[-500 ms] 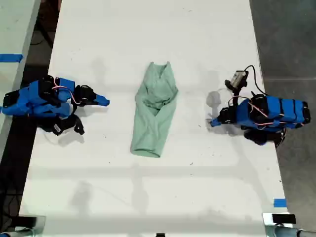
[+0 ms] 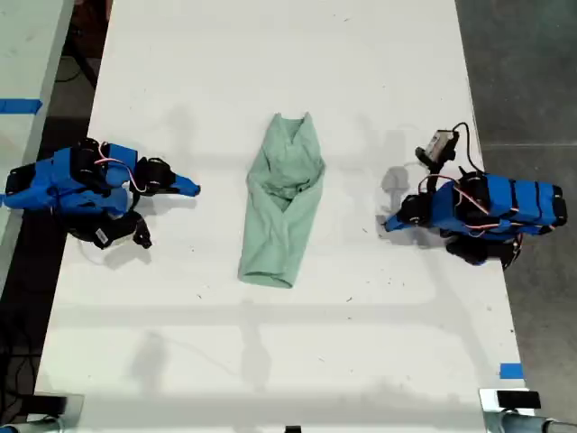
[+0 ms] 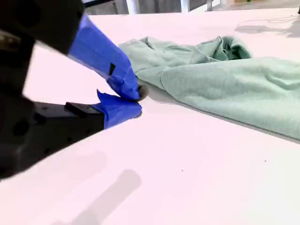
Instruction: Fold t shirt
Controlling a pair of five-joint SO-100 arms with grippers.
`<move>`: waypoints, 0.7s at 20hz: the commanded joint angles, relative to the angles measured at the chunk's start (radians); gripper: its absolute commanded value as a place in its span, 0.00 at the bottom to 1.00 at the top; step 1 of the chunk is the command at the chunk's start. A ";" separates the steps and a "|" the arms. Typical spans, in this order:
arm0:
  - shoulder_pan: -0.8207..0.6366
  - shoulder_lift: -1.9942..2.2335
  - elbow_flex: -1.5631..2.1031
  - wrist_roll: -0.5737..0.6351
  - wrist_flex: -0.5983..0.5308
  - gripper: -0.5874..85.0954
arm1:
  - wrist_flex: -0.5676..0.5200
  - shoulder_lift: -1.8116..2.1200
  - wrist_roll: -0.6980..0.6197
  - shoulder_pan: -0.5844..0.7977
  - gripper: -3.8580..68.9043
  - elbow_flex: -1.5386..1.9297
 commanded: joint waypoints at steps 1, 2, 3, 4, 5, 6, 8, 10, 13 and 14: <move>0.000 0.008 -0.002 0.008 -0.015 0.01 | 0.000 0.005 0.006 0.003 0.05 0.012; 0.011 0.009 -0.008 0.008 -0.009 0.01 | 0.000 0.005 0.017 -0.005 0.05 0.012; 0.008 0.005 -0.020 -0.025 0.005 0.01 | -0.017 0.005 0.072 -0.005 0.05 0.017; -0.017 -0.038 -0.046 -0.061 0.000 0.01 | -0.048 -0.011 0.179 -0.006 0.05 0.018; 0.002 -0.169 -0.110 -0.107 -0.041 0.01 | -0.072 -0.071 0.244 -0.014 0.05 -0.014; 0.078 -0.419 -0.236 -0.164 -0.127 0.01 | -0.097 -0.215 0.293 -0.026 0.05 -0.095; 0.227 -1.051 -0.653 -0.227 -0.193 0.01 | -0.167 -0.667 0.336 -0.095 0.05 -0.396; 0.299 -1.462 -1.083 -0.218 -0.086 0.02 | -0.184 -1.101 0.305 -0.160 0.05 -0.767; 0.376 -1.640 -1.275 -0.230 -0.078 0.27 | -0.189 -1.519 0.232 -0.225 0.20 -1.184; 0.388 -1.664 -1.275 -0.229 -0.089 0.29 | -0.189 -1.620 0.215 -0.242 0.23 -1.289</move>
